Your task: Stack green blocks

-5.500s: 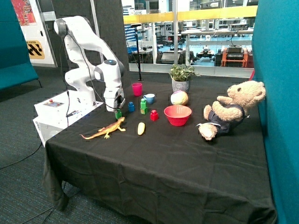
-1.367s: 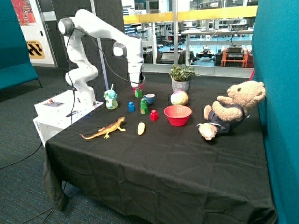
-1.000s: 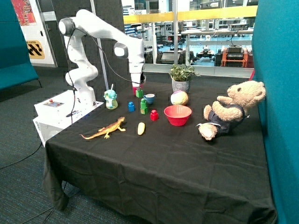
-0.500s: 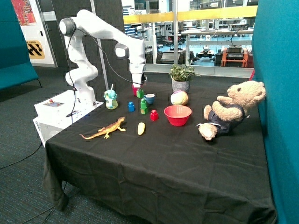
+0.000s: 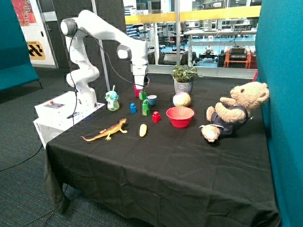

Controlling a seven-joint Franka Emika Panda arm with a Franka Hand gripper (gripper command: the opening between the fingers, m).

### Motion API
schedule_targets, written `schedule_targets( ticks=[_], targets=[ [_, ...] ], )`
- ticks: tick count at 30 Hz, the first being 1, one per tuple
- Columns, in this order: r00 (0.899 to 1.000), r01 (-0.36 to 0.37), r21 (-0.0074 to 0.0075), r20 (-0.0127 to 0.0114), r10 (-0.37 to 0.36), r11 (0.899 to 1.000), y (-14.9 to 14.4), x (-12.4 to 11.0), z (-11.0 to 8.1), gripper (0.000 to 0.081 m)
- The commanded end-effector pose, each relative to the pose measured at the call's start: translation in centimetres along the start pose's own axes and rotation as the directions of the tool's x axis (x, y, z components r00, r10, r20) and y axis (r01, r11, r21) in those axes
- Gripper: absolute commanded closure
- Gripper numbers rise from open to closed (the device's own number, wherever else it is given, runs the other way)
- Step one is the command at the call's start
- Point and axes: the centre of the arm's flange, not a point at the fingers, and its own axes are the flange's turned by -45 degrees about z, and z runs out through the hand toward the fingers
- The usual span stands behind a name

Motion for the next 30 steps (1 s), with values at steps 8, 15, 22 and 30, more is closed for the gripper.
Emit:
schedule_targets(
  ticks=[8,15,22,30],
  targets=[
    [1.0,0.014,-0.0004,-0.0009,-0.014,1.0,0.0,1.0,0.2,0.0808],
    [1.0,0.009,-0.0004,-0.0009,-0.009,1.0,0.5,1.5,0.4,0.0808],
    [1.0,0.006,-0.0004,-0.0009,-0.006,1.0,0.8,1.3,0.9,0.0808],
    [1.0,0.005,-0.0004,-0.0009,-0.005,1.0,0.7,1.3,1.3,0.0808]
  ],
)
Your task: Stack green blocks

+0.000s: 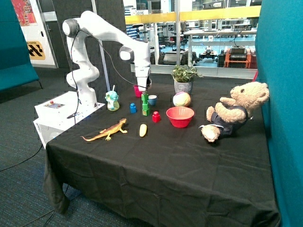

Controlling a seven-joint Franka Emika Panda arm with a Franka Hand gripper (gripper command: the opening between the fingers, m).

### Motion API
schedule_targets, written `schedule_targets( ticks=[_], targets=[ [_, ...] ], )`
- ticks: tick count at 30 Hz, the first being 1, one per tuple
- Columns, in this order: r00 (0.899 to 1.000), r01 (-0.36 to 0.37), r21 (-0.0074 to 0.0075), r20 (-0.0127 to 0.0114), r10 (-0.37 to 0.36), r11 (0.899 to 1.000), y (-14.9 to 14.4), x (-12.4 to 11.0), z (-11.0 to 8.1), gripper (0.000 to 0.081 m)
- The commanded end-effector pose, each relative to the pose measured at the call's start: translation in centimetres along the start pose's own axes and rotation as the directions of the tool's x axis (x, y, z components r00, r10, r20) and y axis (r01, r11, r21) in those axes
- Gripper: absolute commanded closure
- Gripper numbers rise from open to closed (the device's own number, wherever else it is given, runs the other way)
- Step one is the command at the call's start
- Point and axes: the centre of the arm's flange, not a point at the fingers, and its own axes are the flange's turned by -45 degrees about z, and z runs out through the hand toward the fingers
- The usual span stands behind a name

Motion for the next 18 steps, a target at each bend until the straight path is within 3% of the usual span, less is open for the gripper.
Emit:
schedule_targets(
  ticks=[1,18],
  targets=[
    [1.0,-0.001,0.0008,-0.0015,0.001,1.0,0.18,-0.02,0.43,0.0808],
    [1.0,0.007,0.0008,-0.0015,-0.007,1.0,-0.4,-0.46,0.68,0.0808]
  ],
)
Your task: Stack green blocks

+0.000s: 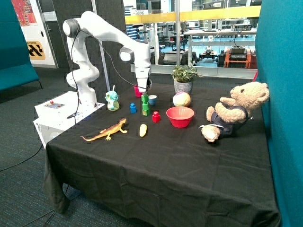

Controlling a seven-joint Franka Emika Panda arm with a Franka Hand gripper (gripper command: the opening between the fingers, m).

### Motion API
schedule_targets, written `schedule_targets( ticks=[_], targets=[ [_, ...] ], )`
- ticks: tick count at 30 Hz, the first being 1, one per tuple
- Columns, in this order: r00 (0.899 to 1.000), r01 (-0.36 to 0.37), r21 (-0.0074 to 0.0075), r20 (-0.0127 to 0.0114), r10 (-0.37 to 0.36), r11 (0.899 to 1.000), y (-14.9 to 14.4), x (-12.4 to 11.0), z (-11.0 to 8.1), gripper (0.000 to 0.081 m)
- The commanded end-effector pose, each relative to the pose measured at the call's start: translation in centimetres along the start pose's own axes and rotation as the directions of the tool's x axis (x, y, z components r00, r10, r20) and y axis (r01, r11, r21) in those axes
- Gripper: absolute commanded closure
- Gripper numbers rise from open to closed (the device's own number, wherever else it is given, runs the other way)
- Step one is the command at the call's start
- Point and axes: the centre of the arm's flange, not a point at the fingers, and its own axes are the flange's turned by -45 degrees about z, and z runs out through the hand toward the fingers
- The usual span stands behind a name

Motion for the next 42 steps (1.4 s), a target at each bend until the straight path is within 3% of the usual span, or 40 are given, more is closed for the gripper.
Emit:
schedule_targets(
  ticks=[1,19,42],
  targets=[
    [1.0,0.003,-0.0017,-0.0059,-0.003,1.0,-0.5,-0.5,0.3,0.0808],
    [1.0,-0.006,-0.0016,-0.0059,0.006,1.0,0.0,-1.1,1.0,0.0808],
    [1.0,-0.022,-0.0015,-0.0059,0.022,1.0,0.3,0.6,2.0,0.0808]
  ],
)
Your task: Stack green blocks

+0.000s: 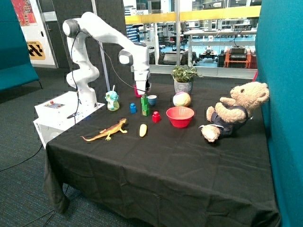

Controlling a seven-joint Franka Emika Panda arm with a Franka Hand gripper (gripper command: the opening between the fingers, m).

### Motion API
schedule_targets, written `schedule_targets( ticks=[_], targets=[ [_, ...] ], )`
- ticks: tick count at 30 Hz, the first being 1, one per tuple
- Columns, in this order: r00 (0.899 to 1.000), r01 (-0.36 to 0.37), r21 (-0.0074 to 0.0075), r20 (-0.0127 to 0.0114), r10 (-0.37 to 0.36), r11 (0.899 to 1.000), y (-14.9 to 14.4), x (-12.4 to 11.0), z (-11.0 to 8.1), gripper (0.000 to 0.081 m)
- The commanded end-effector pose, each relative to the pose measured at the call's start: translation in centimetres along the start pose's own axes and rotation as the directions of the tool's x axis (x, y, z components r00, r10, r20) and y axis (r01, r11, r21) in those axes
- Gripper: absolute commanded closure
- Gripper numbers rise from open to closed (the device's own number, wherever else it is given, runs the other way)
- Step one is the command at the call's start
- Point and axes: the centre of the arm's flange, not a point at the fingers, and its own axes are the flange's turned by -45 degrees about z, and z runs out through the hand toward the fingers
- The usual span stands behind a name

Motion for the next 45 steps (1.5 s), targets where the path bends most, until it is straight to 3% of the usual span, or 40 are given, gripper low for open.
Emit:
schedule_targets(
  ticks=[1,7,8,10,15,17,20,45],
  targets=[
    [1.0,-0.002,0.0018,0.0113,0.002,1.0,-0.2,1.1,0.6,0.0808],
    [1.0,0.007,0.0019,0.0113,-0.007,1.0,-0.8,1.4,0.7,0.0808],
    [1.0,0.008,0.0019,0.0113,-0.008,1.0,-0.9,1.5,0.7,0.0777],
    [1.0,0.007,0.0019,0.0113,-0.007,1.0,-1.1,1.6,0.6,0.0629],
    [1.0,-0.007,0.0017,0.0113,0.007,1.0,-1.1,1.5,0.8,0.0129],
    [1.0,-0.008,0.0017,0.0113,0.008,1.0,-1.1,1.4,1.0,0.0033],
    [1.0,-0.01,0.0017,0.0113,0.01,1.0,-0.9,1.1,1.1,0.0004],
    [1.0,-0.015,0.0017,0.0113,0.015,1.0,0.0,0.4,0.9,0.0]
  ],
)
